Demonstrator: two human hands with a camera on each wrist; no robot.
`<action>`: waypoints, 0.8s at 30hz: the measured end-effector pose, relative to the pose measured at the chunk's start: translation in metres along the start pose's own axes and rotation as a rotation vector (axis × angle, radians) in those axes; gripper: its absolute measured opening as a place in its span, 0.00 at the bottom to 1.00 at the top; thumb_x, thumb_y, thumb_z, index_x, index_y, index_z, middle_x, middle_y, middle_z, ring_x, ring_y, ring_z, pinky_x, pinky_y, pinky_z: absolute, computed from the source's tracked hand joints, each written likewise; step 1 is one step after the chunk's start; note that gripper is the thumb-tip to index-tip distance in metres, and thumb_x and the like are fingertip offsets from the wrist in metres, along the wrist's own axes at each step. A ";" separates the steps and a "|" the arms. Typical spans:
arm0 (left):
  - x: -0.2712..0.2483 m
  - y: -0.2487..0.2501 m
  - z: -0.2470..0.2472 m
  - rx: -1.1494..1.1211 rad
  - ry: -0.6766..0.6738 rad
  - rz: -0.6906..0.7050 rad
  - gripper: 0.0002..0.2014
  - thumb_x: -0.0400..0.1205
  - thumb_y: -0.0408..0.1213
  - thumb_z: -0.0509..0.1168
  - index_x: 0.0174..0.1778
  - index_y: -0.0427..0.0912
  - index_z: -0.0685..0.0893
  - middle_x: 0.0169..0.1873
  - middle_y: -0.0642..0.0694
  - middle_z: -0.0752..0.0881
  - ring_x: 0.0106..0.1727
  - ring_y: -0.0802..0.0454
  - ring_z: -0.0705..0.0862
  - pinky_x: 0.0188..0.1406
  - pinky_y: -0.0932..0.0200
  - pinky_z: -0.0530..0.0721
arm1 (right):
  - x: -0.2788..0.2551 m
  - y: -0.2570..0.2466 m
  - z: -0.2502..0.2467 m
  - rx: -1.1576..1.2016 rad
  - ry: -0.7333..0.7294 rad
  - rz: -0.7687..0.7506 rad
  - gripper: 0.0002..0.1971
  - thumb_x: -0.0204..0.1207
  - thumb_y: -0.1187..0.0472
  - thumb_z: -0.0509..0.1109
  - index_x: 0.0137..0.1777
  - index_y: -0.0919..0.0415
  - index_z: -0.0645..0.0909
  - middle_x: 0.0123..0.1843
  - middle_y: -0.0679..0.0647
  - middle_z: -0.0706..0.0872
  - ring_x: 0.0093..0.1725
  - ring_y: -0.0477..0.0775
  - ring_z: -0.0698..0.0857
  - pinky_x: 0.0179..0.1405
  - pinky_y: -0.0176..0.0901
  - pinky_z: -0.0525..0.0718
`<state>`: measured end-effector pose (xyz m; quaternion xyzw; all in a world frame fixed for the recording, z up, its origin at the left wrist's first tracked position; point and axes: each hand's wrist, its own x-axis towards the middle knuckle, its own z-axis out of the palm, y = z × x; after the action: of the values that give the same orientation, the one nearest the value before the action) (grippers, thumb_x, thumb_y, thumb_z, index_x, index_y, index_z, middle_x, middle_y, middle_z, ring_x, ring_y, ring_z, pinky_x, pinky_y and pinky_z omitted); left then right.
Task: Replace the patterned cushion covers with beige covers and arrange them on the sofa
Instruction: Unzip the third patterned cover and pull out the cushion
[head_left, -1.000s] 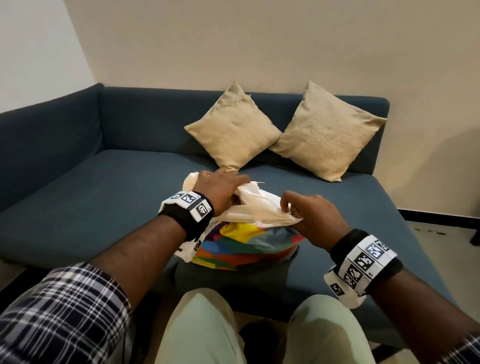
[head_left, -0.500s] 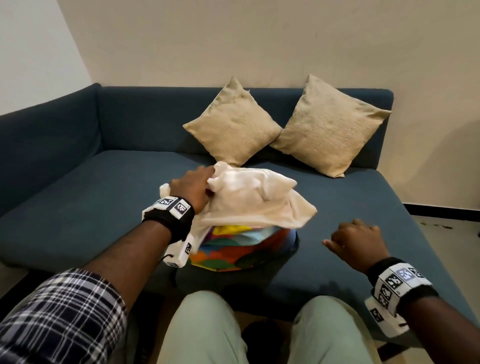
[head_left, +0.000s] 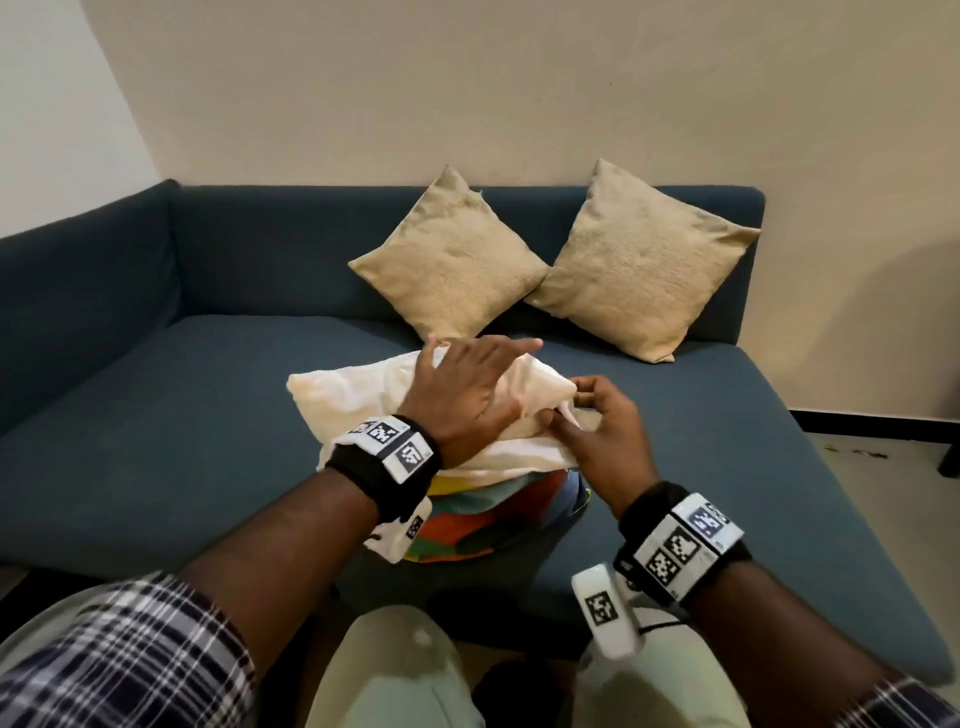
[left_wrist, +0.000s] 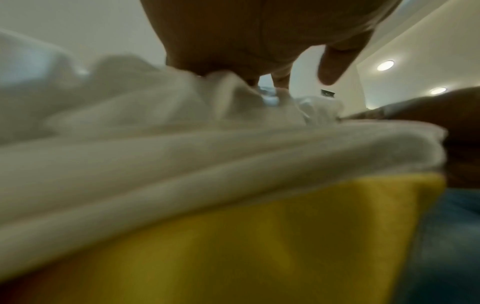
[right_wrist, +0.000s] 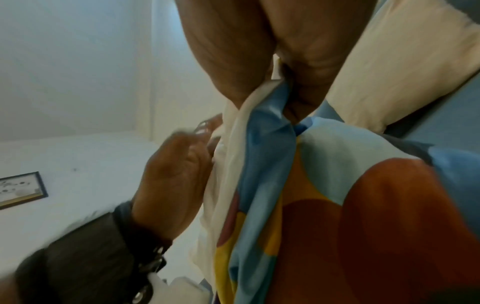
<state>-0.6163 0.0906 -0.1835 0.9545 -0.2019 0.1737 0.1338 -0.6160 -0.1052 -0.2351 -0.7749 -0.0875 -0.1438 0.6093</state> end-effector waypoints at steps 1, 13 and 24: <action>0.003 0.005 0.002 0.066 -0.020 -0.002 0.33 0.78 0.71 0.48 0.80 0.68 0.61 0.73 0.59 0.73 0.76 0.51 0.71 0.78 0.29 0.58 | 0.000 -0.004 0.006 0.021 -0.006 -0.019 0.12 0.73 0.63 0.81 0.54 0.56 0.84 0.50 0.49 0.89 0.53 0.50 0.87 0.53 0.48 0.87; 0.019 0.003 -0.026 -0.252 0.438 -0.099 0.19 0.85 0.61 0.58 0.49 0.50 0.83 0.37 0.52 0.86 0.41 0.48 0.84 0.42 0.47 0.83 | -0.016 0.038 -0.021 -0.610 -0.311 0.188 0.17 0.70 0.45 0.77 0.54 0.49 0.80 0.50 0.51 0.87 0.54 0.60 0.86 0.51 0.51 0.85; -0.016 0.015 -0.015 -0.136 0.139 -0.080 0.35 0.76 0.70 0.65 0.75 0.56 0.69 0.60 0.52 0.82 0.62 0.51 0.81 0.66 0.44 0.78 | 0.004 -0.036 0.001 -0.629 -0.274 -0.260 0.24 0.70 0.43 0.79 0.65 0.42 0.79 0.62 0.46 0.82 0.62 0.54 0.81 0.60 0.60 0.81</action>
<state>-0.6407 0.0872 -0.1732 0.9362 -0.1651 0.2200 0.2190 -0.6231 -0.0956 -0.2006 -0.9189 -0.2175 -0.1347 0.3004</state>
